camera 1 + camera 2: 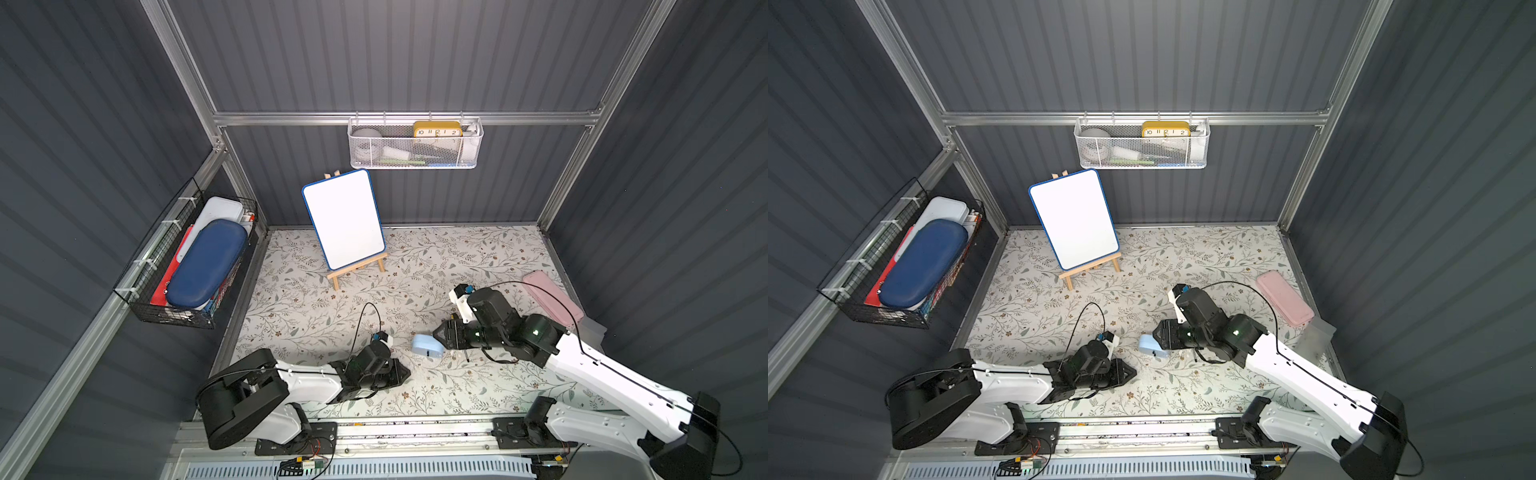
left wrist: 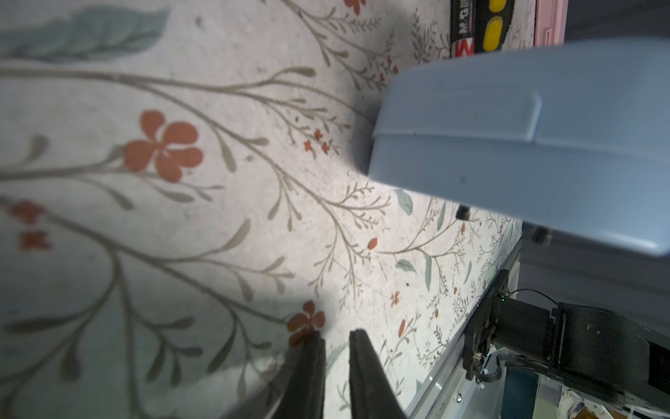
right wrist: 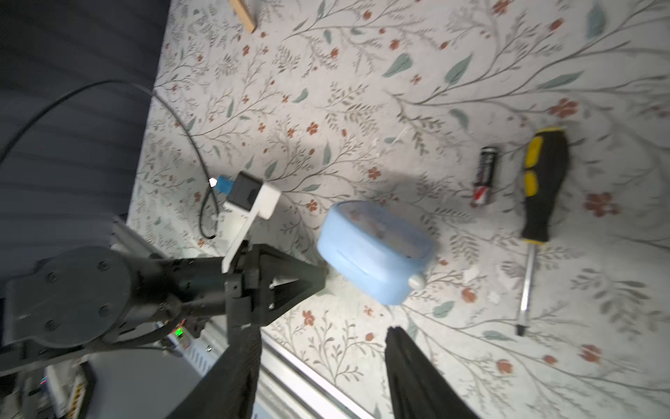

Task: Remove the battery from the alarm
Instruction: Adjust the alarm at the center of the board.

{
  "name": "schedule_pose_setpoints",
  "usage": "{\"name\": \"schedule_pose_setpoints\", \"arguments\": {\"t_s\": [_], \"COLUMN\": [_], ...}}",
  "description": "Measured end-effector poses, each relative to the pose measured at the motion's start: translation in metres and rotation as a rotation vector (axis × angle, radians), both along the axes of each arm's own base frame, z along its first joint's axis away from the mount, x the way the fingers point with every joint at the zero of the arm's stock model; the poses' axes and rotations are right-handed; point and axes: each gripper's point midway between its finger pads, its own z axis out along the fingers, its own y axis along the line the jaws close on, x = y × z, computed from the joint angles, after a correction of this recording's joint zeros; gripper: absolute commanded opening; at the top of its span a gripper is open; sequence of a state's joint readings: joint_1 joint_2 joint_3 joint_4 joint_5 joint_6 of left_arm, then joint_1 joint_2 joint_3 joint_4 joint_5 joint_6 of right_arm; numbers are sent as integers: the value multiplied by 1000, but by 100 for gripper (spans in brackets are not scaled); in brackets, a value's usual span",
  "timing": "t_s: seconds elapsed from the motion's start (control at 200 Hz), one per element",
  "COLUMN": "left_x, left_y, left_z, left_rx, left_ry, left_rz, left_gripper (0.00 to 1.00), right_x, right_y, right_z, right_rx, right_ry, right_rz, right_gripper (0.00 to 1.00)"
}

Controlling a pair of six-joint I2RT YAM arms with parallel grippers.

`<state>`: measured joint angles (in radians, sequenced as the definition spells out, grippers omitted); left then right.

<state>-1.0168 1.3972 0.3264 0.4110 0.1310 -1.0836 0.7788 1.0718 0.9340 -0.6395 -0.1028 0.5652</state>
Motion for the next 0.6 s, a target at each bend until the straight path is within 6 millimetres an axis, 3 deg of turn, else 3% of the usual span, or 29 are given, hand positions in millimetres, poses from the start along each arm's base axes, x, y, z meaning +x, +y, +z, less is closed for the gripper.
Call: {"name": "schedule_pose_setpoints", "arguments": {"t_s": [0.17, 0.305, 0.42, 0.6], "left_x": [-4, -4, -3, -3], "left_y": [8, 14, 19, 28], "left_z": [15, 32, 48, 70], "left_rx": [-29, -64, -86, -114], "left_ry": [-12, -46, -88, -159], "left_rz": [11, 27, 32, 36], "left_gripper": [25, 37, 49, 61], "right_x": [10, 5, -6, -4], "right_y": [-13, -10, 0, 22], "right_z": [-14, -24, -28, -29], "right_rx": [-264, -421, -485, -541], "right_ry": [-39, -111, -149, -194], "right_rz": [86, 218, 352, 500], "right_gripper": [61, 62, 65, 69]}}
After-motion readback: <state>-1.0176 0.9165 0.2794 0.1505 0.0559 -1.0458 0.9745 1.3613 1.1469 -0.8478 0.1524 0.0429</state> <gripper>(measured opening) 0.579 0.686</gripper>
